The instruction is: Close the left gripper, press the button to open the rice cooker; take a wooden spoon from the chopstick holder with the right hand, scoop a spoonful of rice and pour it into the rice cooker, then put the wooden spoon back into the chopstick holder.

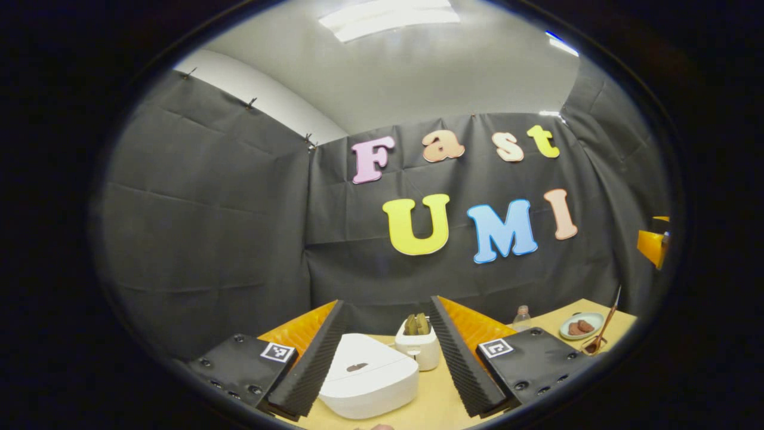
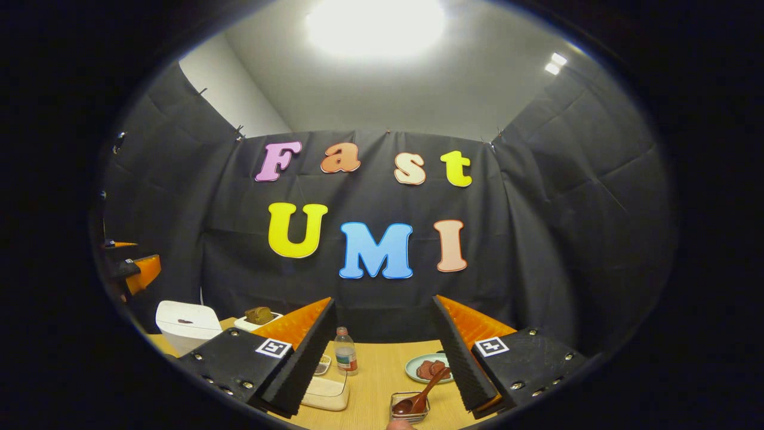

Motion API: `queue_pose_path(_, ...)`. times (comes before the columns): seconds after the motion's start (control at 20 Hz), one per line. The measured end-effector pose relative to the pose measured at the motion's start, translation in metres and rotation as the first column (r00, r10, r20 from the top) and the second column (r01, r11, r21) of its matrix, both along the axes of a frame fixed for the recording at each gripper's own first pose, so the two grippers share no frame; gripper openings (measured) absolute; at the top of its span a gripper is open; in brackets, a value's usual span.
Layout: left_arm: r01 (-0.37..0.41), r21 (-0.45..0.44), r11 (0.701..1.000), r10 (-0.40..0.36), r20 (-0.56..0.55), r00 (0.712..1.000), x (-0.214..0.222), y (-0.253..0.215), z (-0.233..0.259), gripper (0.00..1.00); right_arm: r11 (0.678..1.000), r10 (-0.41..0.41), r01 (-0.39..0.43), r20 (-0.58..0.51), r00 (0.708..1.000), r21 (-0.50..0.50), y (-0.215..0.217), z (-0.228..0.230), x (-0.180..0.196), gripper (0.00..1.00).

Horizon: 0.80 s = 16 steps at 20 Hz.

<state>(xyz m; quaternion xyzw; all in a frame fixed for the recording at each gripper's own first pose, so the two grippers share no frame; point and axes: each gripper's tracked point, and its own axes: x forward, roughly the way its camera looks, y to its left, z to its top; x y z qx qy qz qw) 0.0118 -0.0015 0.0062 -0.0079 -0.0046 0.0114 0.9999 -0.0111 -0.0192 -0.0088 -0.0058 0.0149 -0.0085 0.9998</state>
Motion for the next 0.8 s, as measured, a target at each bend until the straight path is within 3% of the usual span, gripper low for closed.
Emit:
queue_pose_path(0.35,0.013,0.002,1.0,-0.013,-0.009,1.0,-0.001,-0.004,-0.001,0.96,1.0,-0.001,0.001,0.008,1.0,-0.002,-0.002,-0.001,-0.002,0.96)
queue_pose_path(0.4,0.01,0.0,1.0,-0.01,-0.008,1.0,-0.002,-0.001,-0.001,0.91,1.0,-0.007,0.007,0.009,1.0,0.001,-0.004,-0.001,-0.001,0.96)
queue_pose_path(0.55,-0.001,-0.022,1.0,0.001,-0.005,1.0,-0.001,0.008,-0.004,0.58,1.0,-0.021,0.021,0.005,1.0,0.005,-0.006,-0.003,0.0,0.96)
queue_pose_path(0.7,-0.002,-0.046,0.999,0.0,-0.04,0.999,0.009,0.019,-0.021,0.18,0.999,-0.048,0.048,-0.001,0.999,0.004,-0.01,-0.007,-0.001,0.96)
queue_pose_path(0.8,0.014,-0.079,0.997,-0.02,-0.07,0.997,0.021,0.022,-0.036,0.12,0.998,-0.063,0.063,-0.012,0.998,0.004,-0.009,-0.01,-0.002,0.96)
